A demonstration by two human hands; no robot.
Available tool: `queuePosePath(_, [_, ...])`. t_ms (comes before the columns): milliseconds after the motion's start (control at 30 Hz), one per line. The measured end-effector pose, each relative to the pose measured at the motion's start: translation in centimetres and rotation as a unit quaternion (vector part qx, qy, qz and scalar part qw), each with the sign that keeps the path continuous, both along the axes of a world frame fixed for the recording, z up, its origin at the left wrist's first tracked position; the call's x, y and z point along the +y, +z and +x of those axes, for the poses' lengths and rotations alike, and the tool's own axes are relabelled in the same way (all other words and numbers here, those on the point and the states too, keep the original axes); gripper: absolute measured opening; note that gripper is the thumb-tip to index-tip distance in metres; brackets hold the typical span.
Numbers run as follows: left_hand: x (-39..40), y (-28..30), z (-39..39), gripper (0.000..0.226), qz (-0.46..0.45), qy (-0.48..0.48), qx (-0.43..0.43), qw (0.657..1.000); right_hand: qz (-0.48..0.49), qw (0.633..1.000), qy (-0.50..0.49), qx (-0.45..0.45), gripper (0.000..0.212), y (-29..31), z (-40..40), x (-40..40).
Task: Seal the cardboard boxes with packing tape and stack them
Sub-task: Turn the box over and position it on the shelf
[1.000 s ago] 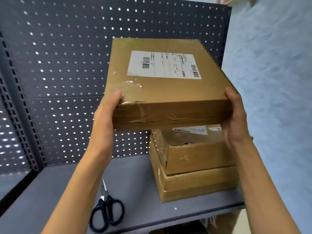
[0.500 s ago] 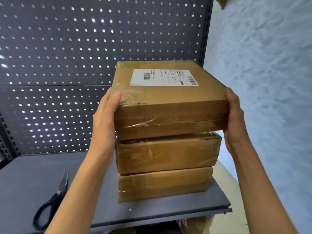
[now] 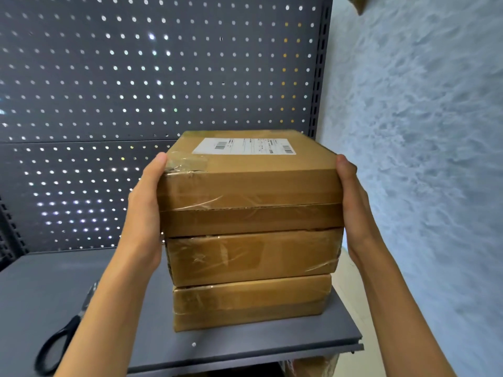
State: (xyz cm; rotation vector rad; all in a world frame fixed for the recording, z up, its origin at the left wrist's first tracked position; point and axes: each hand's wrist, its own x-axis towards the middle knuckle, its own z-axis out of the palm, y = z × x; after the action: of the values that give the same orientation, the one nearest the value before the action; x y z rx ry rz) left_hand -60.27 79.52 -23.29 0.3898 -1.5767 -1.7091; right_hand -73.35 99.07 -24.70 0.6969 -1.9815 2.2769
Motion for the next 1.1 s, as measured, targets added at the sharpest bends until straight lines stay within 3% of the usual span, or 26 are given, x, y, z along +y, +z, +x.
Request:
queuePosePath(400, [0.5,0.4,-0.2,0.044,-0.013,0.007,-0.020,1.000,0.015,1.000,0.015,-0.016,0.058,0.1,0.4,0.1])
queuePosePath(533, [0.1,0.7,0.0,0.035,-0.023,0.021,-0.027,0.999,0.014,1.000,0.016,-0.004,0.046,0.6,0.5,0.6])
queuePosePath(733, [-1.5,2.5,1.7,0.035,-0.214,0.098,0.020,0.972,0.051,0.978,-0.119,0.165,0.039,2.4,0.4,1.1])
queuePosePath(833, [-2.2,4.0,3.0,0.027,-0.350,0.153,0.004,0.924,0.140,0.933,-0.156,0.291,0.029,3.7,1.4,0.1])
queuePosePath(967, [-3.8,4.6,4.8,0.034,-0.519,0.298,-0.053,0.800,0.261,0.859,-0.167,0.407,0.027,4.8,3.5,-3.4])
queuePosePath(1100, [-7.2,4.1,8.2,0.030,-0.600,0.383,-0.098,0.695,0.301,0.808,-0.176,0.475,0.026,5.0,6.4,-8.0])
